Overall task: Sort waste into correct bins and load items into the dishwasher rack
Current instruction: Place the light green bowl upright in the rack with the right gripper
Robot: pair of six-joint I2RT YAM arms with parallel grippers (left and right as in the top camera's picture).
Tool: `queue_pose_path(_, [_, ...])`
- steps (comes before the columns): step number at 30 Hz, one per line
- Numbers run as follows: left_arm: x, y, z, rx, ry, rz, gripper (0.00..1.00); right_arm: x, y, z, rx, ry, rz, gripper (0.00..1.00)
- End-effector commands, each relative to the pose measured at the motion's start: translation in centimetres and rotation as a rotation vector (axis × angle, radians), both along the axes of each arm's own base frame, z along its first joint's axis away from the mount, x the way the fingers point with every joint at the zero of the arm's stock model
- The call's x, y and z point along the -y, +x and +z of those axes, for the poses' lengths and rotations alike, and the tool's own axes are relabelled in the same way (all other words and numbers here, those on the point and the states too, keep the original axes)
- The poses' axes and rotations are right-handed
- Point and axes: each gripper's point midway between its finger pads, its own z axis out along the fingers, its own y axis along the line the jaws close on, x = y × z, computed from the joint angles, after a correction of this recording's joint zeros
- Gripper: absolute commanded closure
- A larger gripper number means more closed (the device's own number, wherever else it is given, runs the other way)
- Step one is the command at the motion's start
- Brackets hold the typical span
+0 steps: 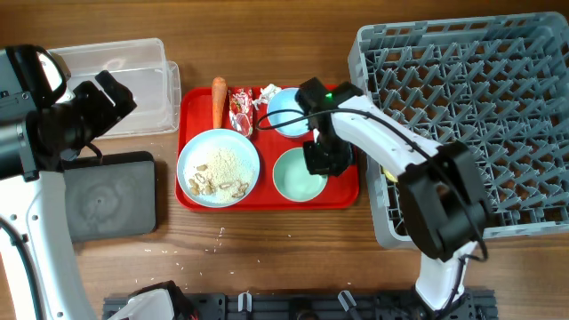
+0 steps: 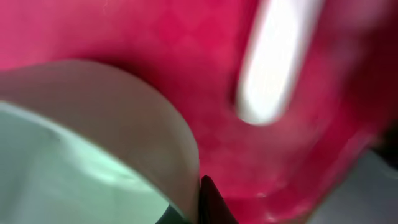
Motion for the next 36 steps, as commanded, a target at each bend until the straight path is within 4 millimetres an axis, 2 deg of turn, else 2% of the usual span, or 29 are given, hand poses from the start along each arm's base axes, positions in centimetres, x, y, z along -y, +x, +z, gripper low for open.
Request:
queue_pose_path(1, [-0.4, 0.0, 0.4, 0.007, 0.011, 0.021, 0.00, 2.6, 3.5, 6.7, 0.233, -0.031, -0.086, 0.96])
queue_pose_path(4, [-0.4, 0.0, 0.4, 0.007, 0.011, 0.021, 0.00, 7.4, 5.1, 13.5, 0.487, -0.132, -0.215, 0.96])
queue_pose_path(5, [-0.4, 0.0, 0.4, 0.007, 0.011, 0.021, 0.00, 9.7, 5.5, 16.1, 0.589, -0.187, -0.260, 0.96])
queue_pose_path(10, [-0.4, 0.0, 0.4, 0.007, 0.011, 0.021, 0.00, 19.7, 5.6, 25.8, 0.973, -0.511, -0.492, 0.96])
queue_pose_path(11, [-0.4, 0.0, 0.4, 0.007, 0.011, 0.021, 0.00, 21.4, 5.4, 27.0, 1.016, -0.577, -0.536, 0.96])
queue_pose_path(13, [-0.4, 0.0, 0.4, 0.007, 0.011, 0.021, 0.00, 23.8, 5.1, 28.1, 1.048, -0.685, -0.590, 0.96])
queue_pose_path(17, [-0.4, 0.0, 0.4, 0.007, 0.011, 0.021, 0.00, 28.4, 4.6, 27.6, 1.033, -0.972, -0.654, 0.96])
queue_pose_path(19, [-0.4, 0.0, 0.4, 0.007, 0.012, 0.021, 0.00, 29.6, 5.5, 25.4, 0.980, -1.003, -0.661, 0.96])
queue_pose_path(24, [-0.4, 0.0, 0.4, 0.007, 0.011, 0.021, 0.00, 30.2, 8.2, 20.0, 0.849, -1.041, -0.591, 0.96])
queue_pose_path(30, [-0.4, 0.0, 0.4, 0.007, 0.011, 0.021, 0.00, 30.9, 12.7, 17.4, 0.795, -1.159, -0.413, 0.96])
queue_pose_path(36, [-0.4, 0.0, 0.4, 0.007, 0.011, 0.021, 0.00, 30.7, 13.9, 15.8, 0.776, -1.155, -0.372, 0.96])
